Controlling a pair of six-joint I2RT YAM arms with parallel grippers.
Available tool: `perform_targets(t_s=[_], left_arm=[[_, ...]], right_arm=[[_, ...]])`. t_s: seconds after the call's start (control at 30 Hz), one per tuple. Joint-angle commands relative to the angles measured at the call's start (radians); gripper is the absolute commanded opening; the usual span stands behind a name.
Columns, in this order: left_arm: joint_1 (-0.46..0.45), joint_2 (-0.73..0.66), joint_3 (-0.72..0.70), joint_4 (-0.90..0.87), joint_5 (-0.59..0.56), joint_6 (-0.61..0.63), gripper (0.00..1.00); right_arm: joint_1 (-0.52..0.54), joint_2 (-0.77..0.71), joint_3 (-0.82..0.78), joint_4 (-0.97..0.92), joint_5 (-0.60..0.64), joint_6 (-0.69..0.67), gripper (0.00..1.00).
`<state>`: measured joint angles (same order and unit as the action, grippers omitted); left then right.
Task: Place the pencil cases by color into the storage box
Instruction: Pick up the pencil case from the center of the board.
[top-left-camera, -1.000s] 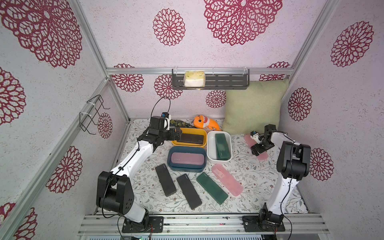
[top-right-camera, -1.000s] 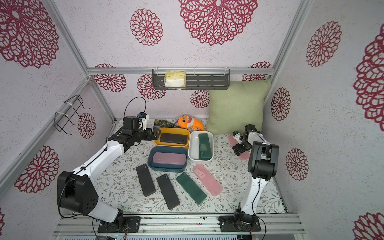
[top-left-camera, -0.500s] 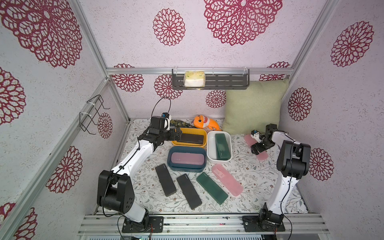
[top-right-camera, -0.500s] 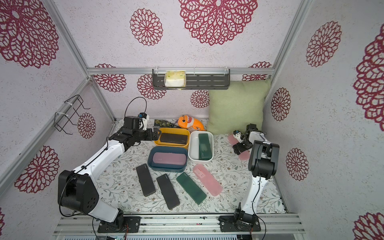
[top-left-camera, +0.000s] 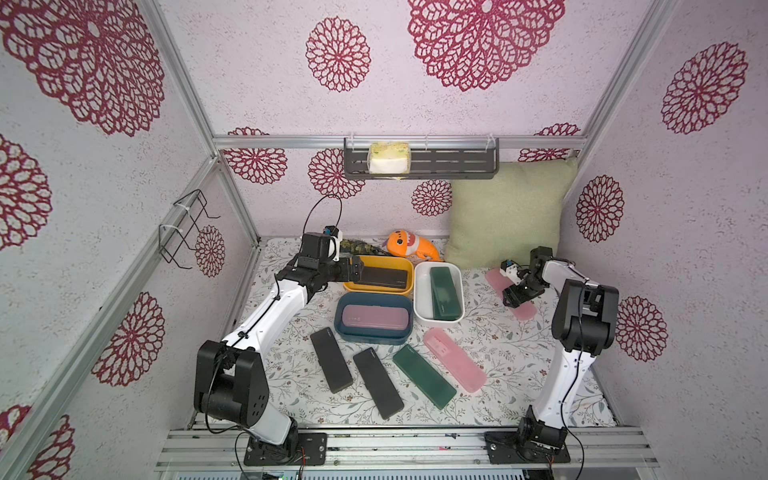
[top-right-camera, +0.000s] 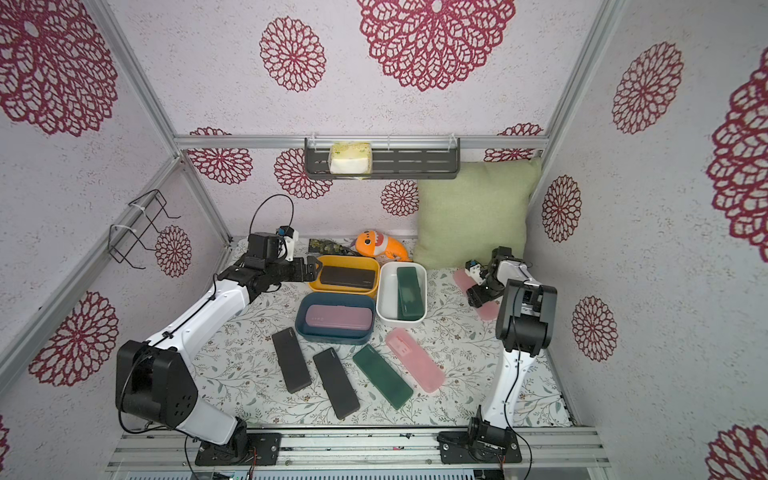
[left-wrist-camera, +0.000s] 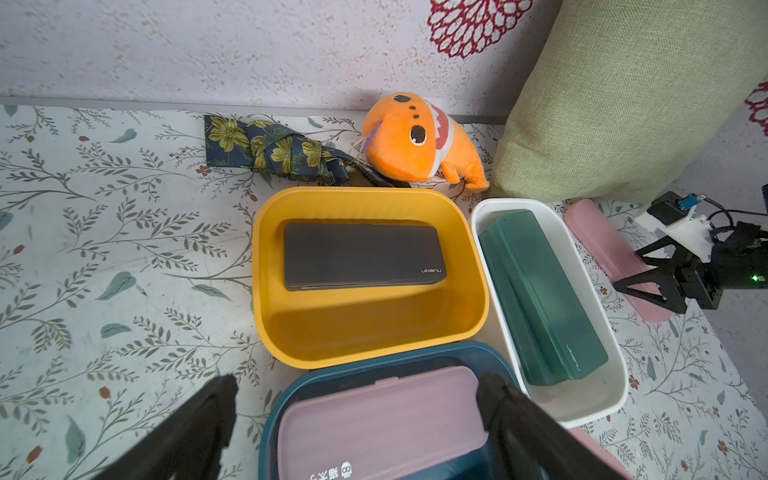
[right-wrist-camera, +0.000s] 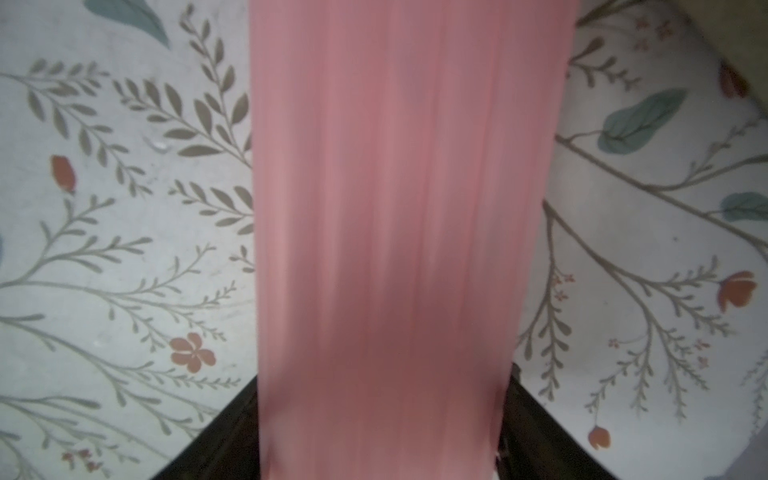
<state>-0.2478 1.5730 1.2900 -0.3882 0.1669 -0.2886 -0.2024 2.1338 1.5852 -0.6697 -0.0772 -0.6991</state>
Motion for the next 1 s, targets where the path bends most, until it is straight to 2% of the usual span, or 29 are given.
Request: perform_targets(t_s=[0.0, 0.27, 0.67, 0.97], left_arm=[[0.007, 0.003, 0.023, -0.012, 0.001, 0.008, 0.97], [0.008, -0.004, 0.023, -0.014, 0.001, 0.011, 0.97], [0.009, -0.013, 0.037, -0.014, -0.006, 0.016, 0.97], [0.014, -0.008, 0.055, -0.006, 0.011, 0.016, 0.97]], right_arm=[[0.004, 0.087, -0.035, -0.080, 0.079, -0.017, 0.69], [0.010, 0.082, -0.048, -0.075, 0.071, -0.020, 0.51], [0.011, -0.065, -0.118, -0.009, -0.019, -0.030, 0.48], [0.011, -0.196, -0.195, 0.009, -0.036, -0.035, 0.48]])
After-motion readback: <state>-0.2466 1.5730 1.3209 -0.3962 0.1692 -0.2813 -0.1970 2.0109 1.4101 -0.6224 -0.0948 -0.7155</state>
